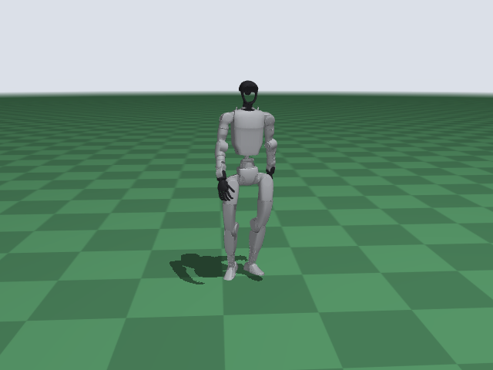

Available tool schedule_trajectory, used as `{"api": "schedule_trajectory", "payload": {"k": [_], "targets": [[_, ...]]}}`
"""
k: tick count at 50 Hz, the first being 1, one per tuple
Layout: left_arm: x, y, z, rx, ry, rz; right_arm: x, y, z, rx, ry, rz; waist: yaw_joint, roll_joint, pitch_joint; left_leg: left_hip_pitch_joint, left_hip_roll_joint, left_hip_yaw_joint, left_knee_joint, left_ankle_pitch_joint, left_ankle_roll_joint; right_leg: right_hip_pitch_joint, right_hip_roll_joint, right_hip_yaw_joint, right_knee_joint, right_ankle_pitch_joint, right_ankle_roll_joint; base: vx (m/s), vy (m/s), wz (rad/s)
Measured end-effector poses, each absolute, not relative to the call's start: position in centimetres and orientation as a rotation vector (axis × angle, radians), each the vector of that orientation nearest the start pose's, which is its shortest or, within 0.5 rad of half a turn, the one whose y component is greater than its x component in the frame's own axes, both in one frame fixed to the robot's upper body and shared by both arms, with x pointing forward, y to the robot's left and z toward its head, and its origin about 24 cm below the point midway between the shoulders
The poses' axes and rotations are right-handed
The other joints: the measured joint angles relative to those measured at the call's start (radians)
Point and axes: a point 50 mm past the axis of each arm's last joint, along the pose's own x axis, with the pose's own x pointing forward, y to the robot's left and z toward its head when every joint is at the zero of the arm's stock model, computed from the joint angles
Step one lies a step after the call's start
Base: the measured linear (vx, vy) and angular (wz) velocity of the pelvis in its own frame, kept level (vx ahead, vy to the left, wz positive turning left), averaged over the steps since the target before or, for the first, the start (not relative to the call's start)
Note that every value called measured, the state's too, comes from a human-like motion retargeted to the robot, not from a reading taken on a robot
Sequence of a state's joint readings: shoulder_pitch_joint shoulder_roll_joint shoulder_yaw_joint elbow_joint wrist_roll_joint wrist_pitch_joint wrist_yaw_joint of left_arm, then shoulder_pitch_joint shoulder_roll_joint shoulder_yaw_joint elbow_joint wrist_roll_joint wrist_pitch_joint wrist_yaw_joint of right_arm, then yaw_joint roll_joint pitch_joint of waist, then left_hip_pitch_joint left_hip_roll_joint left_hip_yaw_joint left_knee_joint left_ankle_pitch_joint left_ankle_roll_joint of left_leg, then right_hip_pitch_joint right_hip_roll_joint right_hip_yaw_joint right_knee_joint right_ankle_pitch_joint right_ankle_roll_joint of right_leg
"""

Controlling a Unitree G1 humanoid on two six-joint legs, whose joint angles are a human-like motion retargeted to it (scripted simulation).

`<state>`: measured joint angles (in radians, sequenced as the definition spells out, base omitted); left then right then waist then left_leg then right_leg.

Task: In place motions

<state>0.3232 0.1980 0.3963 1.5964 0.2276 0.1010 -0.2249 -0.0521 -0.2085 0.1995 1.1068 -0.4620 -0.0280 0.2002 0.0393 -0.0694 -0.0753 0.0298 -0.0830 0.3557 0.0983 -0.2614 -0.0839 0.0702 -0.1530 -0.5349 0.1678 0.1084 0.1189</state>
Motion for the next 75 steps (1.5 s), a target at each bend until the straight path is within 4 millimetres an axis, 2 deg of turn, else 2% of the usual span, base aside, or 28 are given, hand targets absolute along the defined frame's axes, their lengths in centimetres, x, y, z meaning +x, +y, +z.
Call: {"api": "schedule_trajectory", "payload": {"k": [2, 3, 6, 8, 10, 12, 15, 18, 21, 24, 27, 30, 33, 36, 37, 40, 43, 45, 47, 50, 53, 57, 60, 62, 65, 69, 72, 75], "targets": [[-14.0, 22.1, -14.7, -0.224, 1.952, 0.253, 13.3, -21.2, -14.9, -0.746, 1.054, 0.472, 0.016, 0.031, -0.025, -0.019, 0.041, -0.01, 0.03, -0.012, -0.008, -0.063, 0.014, 0.001, 0.142, 0.129, -0.054, 0.18, 0.13, 0.37], [-13.7, 22.5, -14.8, -0.207, 1.945, 0.269, 13.1, -22.1, -14.8, -0.811, 1.05, 0.445, -0.001, 0.054, -0.023, -0.023, 0.069, -0.03, 0.048, -0.016, -0.009, -0.11, 0.027, 0.012, 0.23, 0.194, -0.106, 0.07, 0.16, 0.75], [-12.1, 23.3, -15.2, -0.19, 1.895, 0.307, 11.4, -23.9, -15.1, -0.916, 1.091, 0.371, -0.084, 0.072, 0.018, -0.011, 0.089, -0.069, 0.074, -0.025, 0.0, -0.228, 0.036, 0.004, 0.304, 0.2, -0.106, -0.03, 0.08, 1.03], [-10.7, 23.3, -15.6, -0.186, 1.861, 0.297, 8.7, -24.7, -15.7, -0.886, 1.191, 0.336, -0.163, 0.074, 0.063, 0.016, 0.093, -0.1, 0.077, -0.022, 0.007, -0.331, 0.043, -0.002, 0.24, 0.156, -0.172, -0.01, 0.06, 1.41], [-8.8, 23.2, -16.1, -0.171, 1.814, 0.27, 4.8, -25.3, -16.4, -0.789, 1.35, 0.302, -0.226, 0.084, 0.119, 0.043, 0.116, -0.117, 0.083, -0.016, 0.012, -0.436, 0.043, -0.031, 0.121, 0.073, -0.291, -0.06, 0.13, 1.21], [-5.5, 23.1, -16.8, -0.155, 1.727, 0.213, 1.4, -25.9, -16.6, -0.626, 1.533, 0.249, -0.302, 0.117, 0.197, 0.051, 0.145, -0.159, 0.103, -0.015, 0.037, -0.567, 0.019, -0.004, 0.031, -0.017, -0.381, -0.18, 0.47, 1.51], [0.2, 23.2, -17.2, -0.133, 1.57, 0.131, -3.1, -26.0, -16.3, -0.37, 1.768, 0.162, -0.375, 0.16, 0.287, 0.02, 0.141, -0.159, 0.152, -0.039, 0.121, -0.831, -0.078, 0.185, -0.01, -0.064, -0.381, -0.14, 0.92, 0.72], [4.1, 23.0, -17.1, -0.089, 1.446, 0.057, -8.5, -25.8, -15.1, -0.151, 1.984, 0.003, -0.416, 0.191, 0.321, -0.01, 0.165, -0.103, 0.184, -0.051, 0.169, -1.069, -0.148, 0.323, 0.024, -0.099, -0.381, -0.04, 0.55, 0.18], [6.4, 22.1, -17.0, -0.037, 1.374, -0.012, -12.8, -25.1, -14.0, -0.001, 2.099, -0.183, -0.439, 0.21, 0.327, -0.028, 0.177, -0.082, 0.206, -0.046, 0.19, -1.213, -0.209, 0.429, 0.07, -0.146, -0.381, 0.07, 0.23, 0.37], [7.0, 21.0, -17.1, 0.016, 1.351, -0.082, -14.6, -24.0, -13.7, 0.073, 2.091, -0.27, -0.438, 0.218, 0.322, -0.031, 0.161, -0.095, 0.226, -0.053, 0.198, -1.259, -0.229, 0.541, 0.101, -0.13, -0.381, 0.09, 0.05, 0.38], [6.8, 20.1, -17.2, 0.06, 1.357, -0.167, -14.3, -23.2, -14.1, 0.104, 2.049, -0.22, -0.419, 0.214, 0.307, -0.028, 0.138, -0.104, 0.22, -0.059, 0.191, -1.191, -0.245, 0.534, 0.116, -0.137, -0.381, 0.01, -0.02, 0.11], [4.8, 19.9, -17.5, 0.069, 1.414, -0.204, -12.4, -23.5, -14.7, 0.05, 2.001, -0.118, -0.413, 0.19, 0.302, 0.011, 0.119, -0.102, 0.19, -0.061, 0.171, -1.006, -0.222, 0.447, 0.115, -0.143, -0.381, 0.04, -0.23, -0.03], [1.1, 19.4, -17.9, 0.028, 1.515, -0.189, -9.3, -24.3, -15.5, -0.039, 1.897, -0.118, -0.421, 0.155, 0.288, 0.065, 0.1, -0.116, 0.149, -0.044, 0.129, -0.79, -0.163, 0.352, 0.166, -0.11, -0.381, 0.06, -0.56, -0.16], [-4.3, 18.9, -17.7, -0.045, 1.66, -0.129, -5.7, -24.2, -16.5, -0.154, 1.732, -0.213, -0.357, 0.119, 0.235, 0.103, 0.116, -0.065, 0.099, -0.021, 0.056, -0.588, -0.011, 0.292, 0.208, 0.02, -0.377, 0.1, -0.74, -1.28], [-6.2, 18.8, -17.5, -0.073, 1.715, -0.098, -4.3, -24.1, -16.8, -0.188, 1.667, -0.244, -0.325, 0.112, 0.209, 0.101, 0.12, -0.04, 0.093, -0.02, 0.037, -0.526, 0.035, 0.284, 0.215, 0.076, -0.358, 0.16, -0.46, -1.73], [-11.2, 18.4, -16.3, -0.175, 1.886, 0.004, 0.6, -24.0, -17.1, -0.248, 1.463, -0.267, -0.261, 0.095, 0.129, 0.072, 0.073, -0.004, 0.076, -0.02, 0.027, -0.364, 0.061, 0.308, 0.271, 0.193, -0.205, 0.14, -0.15, -1.18], [-14.5, 18.0, -15.1, -0.256, 2.018, 0.101, 5.6, -23.8, -16.7, -0.297, 1.291, -0.164, -0.189, 0.081, 0.08, 0.054, 0.04, 0.047, 0.048, -0.01, 0.016, -0.219, 0.065, 0.319, 0.249, 0.224, -0.113, 0.04, -0.08, -1.28], [-15.5, 17.8, -14.6, -0.286, 2.05, 0.152, 8.7, -23.6, -16.1, -0.35, 1.198, -0.068, -0.132, 0.064, 0.064, 0.045, 0.013, 0.085, 0.033, -0.004, 0.01, -0.132, 0.066, 0.339, 0.179, 0.18, -0.049, -0.03, -0.07, -1.5], [-15.9, 17.7, -14.6, -0.295, 2.038, 0.18, 11.1, -23.3, -15.5, -0.413, 1.123, 0.018, -0.093, 0.05, 0.049, 0.034, -0.012, 0.119, 0.019, 0.002, 0.011, -0.069, 0.055, 0.312, 0.069, 0.083, -0.021, -0.04, -0.11, -1.25], [-15.5, 17.5, -14.9, -0.304, 1.98, 0.19, 14.1, -22.4, -14.6, -0.489, 1.031, 0.159, -0.052, 0.039, 0.054, 0.046, -0.023, 0.172, -0.001, 0.007, 0.004, -0.019, 0.031, 0.247, -0.092, 0.015, -0.075, -0.04, -0.13, -1.1], [-14.2, 17.2, -15.5, -0.31, 1.926, 0.165, 15.2, -21.4, -14.2, -0.522, 0.987, 0.252, -0.019, 0.042, 0.052, 0.047, -0.012, 0.214, -0.014, 0.016, -0.001, -0.013, 0.027, 0.212, -0.154, 0.032, -0.072, -0.06, -0.17, -0.86], [-11.2, 17.0, -16.6, -0.307, 1.833, 0.128, 14.7, -20.6, -14.6, -0.541, 0.994, 0.296, -0.018, 0.039, 0.056, 0.044, -0.005, 0.229, -0.036, 0.034, 0.007, -0.044, 0.039, 0.242, -0.134, 0.015, -0.083, -0.08, -0.17, -0.2], [-8.3, 17.0, -17.3, -0.276, 1.754, 0.088, 12.5, -20.6, -15.5, -0.54, 1.073, 0.301, -0.057, 0.038, 0.063, 0.045, 0.0, 0.216, -0.05, 0.05, 0.018, -0.053, 0.043, 0.247, -0.106, -0.006, -0.077, -0.1, -0.19, 0.45], [-6.4, 17.1, -17.6, -0.239, 1.701, 0.046, 9.9, -21.0, -16.4, -0.533, 1.176, 0.293, -0.083, 0.04, 0.058, 0.044, 0.005, 0.208, -0.056, 0.061, 0.023, -0.047, 0.044, 0.229, -0.106, -0.018, -0.074, -0.04, -0.14, 0.57], [-3.9, 17.5, -17.9, -0.167, 1.621, -0.032, 4.7, -22.0, -17.3, -0.503, 1.395, 0.263, -0.098, 0.044, 0.042, 0.039, 0.011, 0.195, -0.061, 0.077, 0.028, -0.033, 0.051, 0.215, -0.126, -0.029, -0.076, 0.01, -0.08, 0.43], [-1.3, 18.0, -17.9, -0.067, 1.532, -0.109, -2.9, -23.0, -17.0, -0.408, 1.72, 0.171, -0.074, 0.044, 0.024, 0.034, 0.015, 0.183, -0.065, 0.094, 0.027, -0.013, 0.057, 0.196, -0.167, -0.033, -0.081, 0.02, -0.11, 0.2], [-0.6, 18.2, -17.9, -0.026, 1.499, -0.136, -7.3, -23.3, -16.2, -0.322, 1.881, 0.074, -0.057, 0.035, 0.013, 0.034, 0.008, 0.176, -0.071, 0.108, 0.026, -0.014, 0.051, 0.195, -0.17, -0.039, -0.084, 0.05, -0.07, 0.15], [-1.2, 18.1, -17.9, -0.03, 1.515, -0.126, -9.3, -23.1, -15.8, -0.251, 1.93, 0.002, -0.05, 0.039, 0.009, 0.034, 0.014, 0.181, -0.077, 0.122, 0.026, -0.014, 0.056, 0.193, -0.17, -0.042, -0.083, 0.0, -0.11, 0.01]]}}
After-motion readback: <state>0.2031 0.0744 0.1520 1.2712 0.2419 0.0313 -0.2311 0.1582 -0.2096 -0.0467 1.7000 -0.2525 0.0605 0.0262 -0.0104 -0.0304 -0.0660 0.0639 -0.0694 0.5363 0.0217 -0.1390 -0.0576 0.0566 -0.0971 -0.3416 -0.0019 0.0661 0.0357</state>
